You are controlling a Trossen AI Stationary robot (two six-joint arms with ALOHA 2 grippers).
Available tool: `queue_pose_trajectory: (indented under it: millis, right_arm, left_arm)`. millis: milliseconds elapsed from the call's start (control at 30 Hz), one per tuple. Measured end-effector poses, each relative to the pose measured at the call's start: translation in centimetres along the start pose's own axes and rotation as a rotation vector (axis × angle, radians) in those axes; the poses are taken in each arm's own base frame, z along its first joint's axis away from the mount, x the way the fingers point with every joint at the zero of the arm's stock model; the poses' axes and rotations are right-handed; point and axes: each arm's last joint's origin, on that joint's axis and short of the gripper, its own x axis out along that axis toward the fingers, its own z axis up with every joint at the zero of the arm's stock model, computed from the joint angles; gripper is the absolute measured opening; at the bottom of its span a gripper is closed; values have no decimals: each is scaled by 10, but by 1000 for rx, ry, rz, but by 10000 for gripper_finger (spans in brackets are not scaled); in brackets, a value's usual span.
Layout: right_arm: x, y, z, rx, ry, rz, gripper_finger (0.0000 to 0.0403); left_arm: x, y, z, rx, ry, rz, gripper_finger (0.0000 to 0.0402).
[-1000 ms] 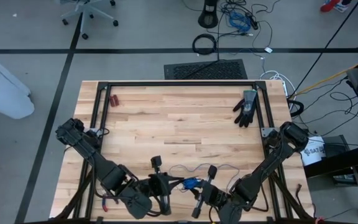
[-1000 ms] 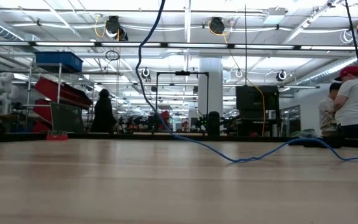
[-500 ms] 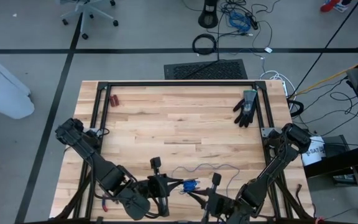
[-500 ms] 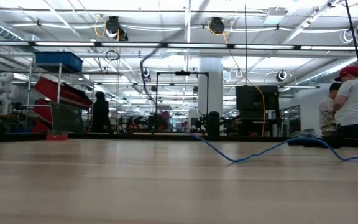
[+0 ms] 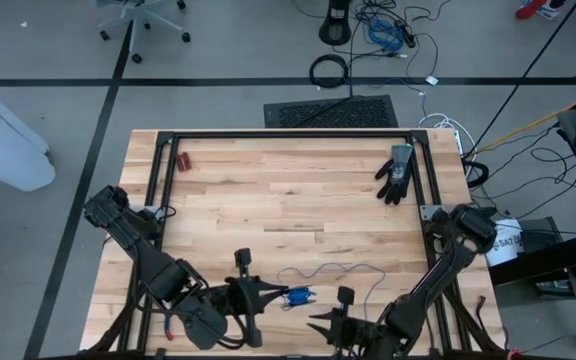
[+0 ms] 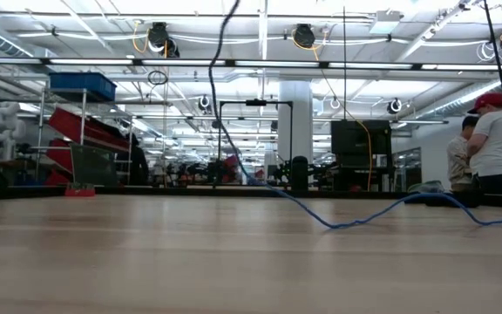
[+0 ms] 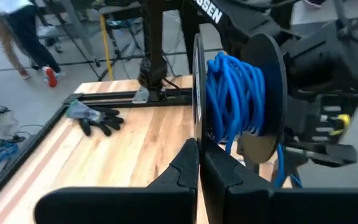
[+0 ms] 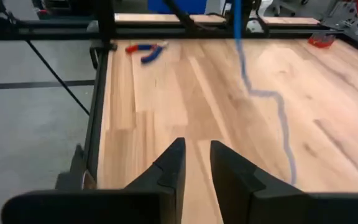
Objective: Coil cords
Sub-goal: Coil the blue wire onto a spool
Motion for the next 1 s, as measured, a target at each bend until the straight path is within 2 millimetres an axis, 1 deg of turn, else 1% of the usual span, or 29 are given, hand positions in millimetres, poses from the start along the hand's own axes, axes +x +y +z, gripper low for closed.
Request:
queue_pose_trajectory:
  millis: [167,233,333,400,567,633,800,833,1000]
  right_arm:
    - [22,17,-29,38,-32,6,64]
    - [32,23,-34,43,-72,22,64]
    - [40,30,-26,12,-180,36,64]
    - [44,30,-18,-45,-234,27,64]
    - [52,24,-11,-177,-245,10,64]
    - [55,23,-8,-180,-237,79,64]
    - [61,26,2,-102,-230,425,64]
    - [61,27,4,-90,-239,470,64]
    - [60,27,10,-50,-249,584,64]
  left_arm:
    - [-1,-1,-2,13,17,-29,6]
    - [-1,-2,-2,12,18,-32,6]
    - [-1,-1,-2,13,19,-34,6]
    - [-2,-2,-2,10,17,-35,6]
    - [-7,-4,-1,7,8,-50,6]
    - [-10,-4,0,5,2,-57,6]
    - [-16,-8,0,32,-2,-73,6]
    - [-17,-9,0,36,-3,-75,6]
    - [-21,-12,-1,41,-5,-82,6]
